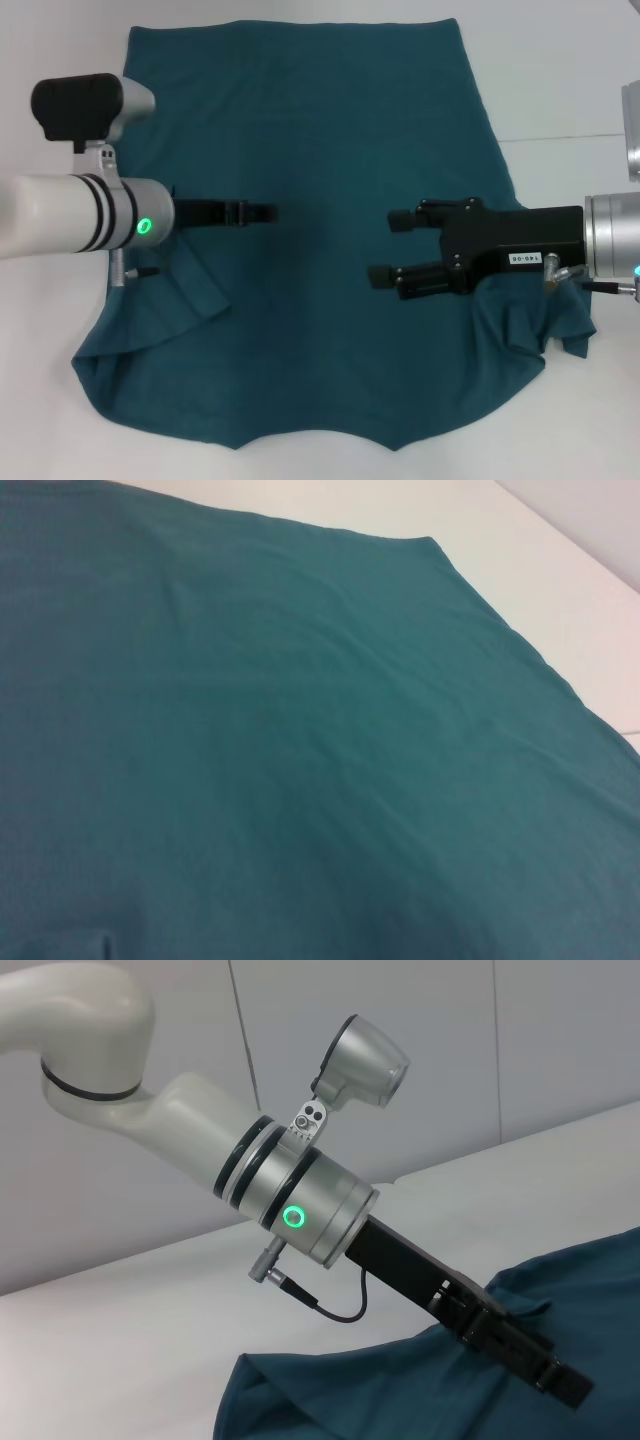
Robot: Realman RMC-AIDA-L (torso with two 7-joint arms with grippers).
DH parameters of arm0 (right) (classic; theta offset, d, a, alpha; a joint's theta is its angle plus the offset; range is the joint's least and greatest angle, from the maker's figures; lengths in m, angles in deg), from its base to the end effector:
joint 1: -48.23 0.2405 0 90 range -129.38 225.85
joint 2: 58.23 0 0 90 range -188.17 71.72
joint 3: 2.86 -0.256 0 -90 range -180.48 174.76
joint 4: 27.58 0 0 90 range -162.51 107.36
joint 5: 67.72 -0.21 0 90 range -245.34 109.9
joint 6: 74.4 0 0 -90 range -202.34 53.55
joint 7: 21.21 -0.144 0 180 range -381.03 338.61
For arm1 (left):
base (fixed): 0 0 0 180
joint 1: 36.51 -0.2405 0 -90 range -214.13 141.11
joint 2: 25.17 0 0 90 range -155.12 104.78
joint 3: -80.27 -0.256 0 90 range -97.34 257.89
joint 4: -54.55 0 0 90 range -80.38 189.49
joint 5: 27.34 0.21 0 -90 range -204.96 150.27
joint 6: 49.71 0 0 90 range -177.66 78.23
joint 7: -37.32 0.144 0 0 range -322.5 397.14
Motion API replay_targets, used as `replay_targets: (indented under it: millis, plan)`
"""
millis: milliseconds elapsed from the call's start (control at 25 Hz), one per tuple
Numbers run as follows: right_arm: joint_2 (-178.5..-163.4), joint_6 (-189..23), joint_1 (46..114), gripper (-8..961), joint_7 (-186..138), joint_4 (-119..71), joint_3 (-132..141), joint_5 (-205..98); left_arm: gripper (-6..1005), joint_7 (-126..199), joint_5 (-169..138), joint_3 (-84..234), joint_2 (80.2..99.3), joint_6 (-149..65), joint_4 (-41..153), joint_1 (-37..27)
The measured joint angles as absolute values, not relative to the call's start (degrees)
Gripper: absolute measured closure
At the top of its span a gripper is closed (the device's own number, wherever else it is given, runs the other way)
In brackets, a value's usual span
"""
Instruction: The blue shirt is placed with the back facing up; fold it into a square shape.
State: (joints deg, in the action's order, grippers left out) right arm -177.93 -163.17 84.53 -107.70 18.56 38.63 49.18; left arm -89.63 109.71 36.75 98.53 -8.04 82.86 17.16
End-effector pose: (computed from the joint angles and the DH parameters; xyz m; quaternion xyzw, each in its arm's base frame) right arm 0.2145 0.3661 0.0140 -0.9539 0.1676 0.2137 0.1280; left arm -0.1994 0.4543 -0.0588 -0.8308 -0.4565 -0.1079 0.2996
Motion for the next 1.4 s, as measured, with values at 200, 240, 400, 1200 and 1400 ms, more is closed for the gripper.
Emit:
replay_targets:
  millis: [200, 240, 400, 1200, 1400]
  plan:
    - [-177.93, -163.3, 84.2, 50, -107.7, 18.6, 38.6, 49.2, 65, -91.0, 110.1, 36.7, 97.69, -3.8, 89.5, 13.4]
    - [-177.94, -163.4, 84.1, 50, -107.7, 18.6, 38.6, 49.2, 65, -91.5, 110.1, 36.7, 97.56, -2.9, 91.8, 12.0]
    - [-177.94, -163.5, 83.9, 50, -107.7, 18.6, 38.6, 49.2, 65, -92.6, 110.1, 36.7, 97.77, -1.7, 99.1, 6.7]
    - [-178.01, -163.2, 84.6, 53, -108.0, 18.6, 38.7, 49.1, 66, -91.7, 112.1, 27.8, 98.05, -12.8, 90.0, 7.5]
    - [-178.02, -163.2, 84.4, 53, -108.0, 18.5, 38.7, 49.1, 66, -91.6, 112.1, 27.0, 98.48, -12.8, 89.6, 8.0]
